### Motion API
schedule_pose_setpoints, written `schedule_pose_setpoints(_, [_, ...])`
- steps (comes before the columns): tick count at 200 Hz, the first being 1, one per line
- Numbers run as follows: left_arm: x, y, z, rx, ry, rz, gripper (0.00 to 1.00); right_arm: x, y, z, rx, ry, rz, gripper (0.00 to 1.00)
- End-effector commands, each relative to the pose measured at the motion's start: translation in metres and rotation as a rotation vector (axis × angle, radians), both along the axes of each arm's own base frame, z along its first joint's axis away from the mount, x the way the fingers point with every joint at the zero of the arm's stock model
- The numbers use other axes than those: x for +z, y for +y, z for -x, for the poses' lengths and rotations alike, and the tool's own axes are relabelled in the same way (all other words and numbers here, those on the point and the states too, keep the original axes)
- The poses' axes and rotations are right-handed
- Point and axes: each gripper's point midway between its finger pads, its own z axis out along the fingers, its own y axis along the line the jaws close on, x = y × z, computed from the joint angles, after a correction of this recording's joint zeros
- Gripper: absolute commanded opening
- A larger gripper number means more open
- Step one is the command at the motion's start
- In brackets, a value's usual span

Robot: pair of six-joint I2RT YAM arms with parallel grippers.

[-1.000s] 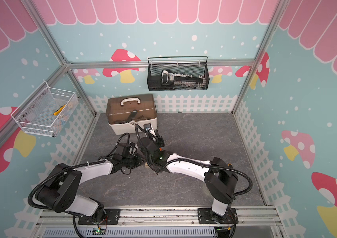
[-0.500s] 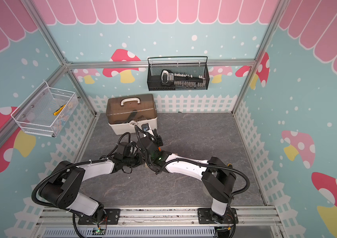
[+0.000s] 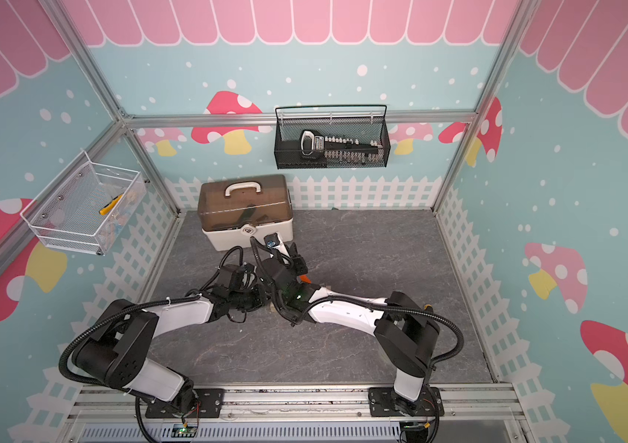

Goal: Use a claw hammer to pull out a nail
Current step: Remove the nail from the mounting plate.

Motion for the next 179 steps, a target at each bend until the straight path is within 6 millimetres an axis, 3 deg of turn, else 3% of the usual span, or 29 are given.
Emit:
schedule_pose_setpoints(1, [-0.001, -0.002, -0.002, 0.005, 0.011, -0.004, 0.28, 0.026, 0.007, -0.007, -0.009, -0.05, -0.053, 0.0])
schedule_pose_setpoints(89, [-0.003, -0.001, -0.001, 0.006, 0.017, -0.006, 0.28, 0.029, 0.013, -0.008, -0.007, -0.049, -0.129, 0.0])
schedule_pose_setpoints(121, [-0.003, -0.001, 0.0, 0.006, 0.017, -0.006, 0.28, 0.024, -0.005, -0.005, -0.081, -0.058, -0.244, 0.0])
schedule_pose_setpoints(179, [-0.005, -0.002, 0.002, 0.004, 0.024, 0.0, 0.28, -0.007, -0.039, 0.005, -0.121, -0.022, -0.425, 0.0])
